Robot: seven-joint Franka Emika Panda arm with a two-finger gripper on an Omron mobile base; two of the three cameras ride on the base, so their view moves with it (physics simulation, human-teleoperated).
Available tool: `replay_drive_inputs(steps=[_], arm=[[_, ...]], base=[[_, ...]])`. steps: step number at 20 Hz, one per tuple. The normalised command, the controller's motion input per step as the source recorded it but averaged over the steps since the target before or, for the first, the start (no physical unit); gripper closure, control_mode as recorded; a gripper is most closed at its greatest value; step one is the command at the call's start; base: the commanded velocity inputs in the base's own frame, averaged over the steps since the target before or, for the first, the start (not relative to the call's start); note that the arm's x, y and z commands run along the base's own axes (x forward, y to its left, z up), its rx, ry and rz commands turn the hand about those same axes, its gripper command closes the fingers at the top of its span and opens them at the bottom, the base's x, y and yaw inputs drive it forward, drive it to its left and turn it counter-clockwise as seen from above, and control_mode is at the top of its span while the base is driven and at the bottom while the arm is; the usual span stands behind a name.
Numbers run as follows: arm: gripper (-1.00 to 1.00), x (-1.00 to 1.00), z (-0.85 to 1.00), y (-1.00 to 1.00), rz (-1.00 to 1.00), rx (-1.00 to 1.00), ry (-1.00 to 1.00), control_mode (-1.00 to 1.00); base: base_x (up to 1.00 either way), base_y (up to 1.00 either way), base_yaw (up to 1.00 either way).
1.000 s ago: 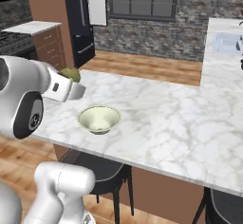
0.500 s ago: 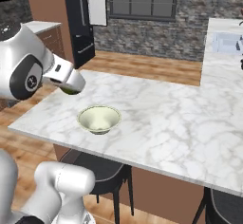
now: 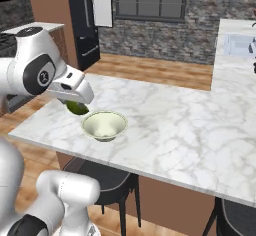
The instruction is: There is a bowl on the dining counter. Grab a lemon wedge from the fridge and place it in the bowl. Then get the liquor bottle and glass cup from the cabinet and place them next to the bowl.
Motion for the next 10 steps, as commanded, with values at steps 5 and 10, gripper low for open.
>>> replay_drive_inputs(steps=[5, 10], arm=[[1.00, 0.25, -0.33, 0.00, 0.00, 0.00, 0.16, -1.00], [1.00, 0.41, -0.28, 0.00, 0.00, 0.00, 0.12, -1.00]], base=[[0.00, 0.00, 0.00], [0.00, 0.00, 0.00]])
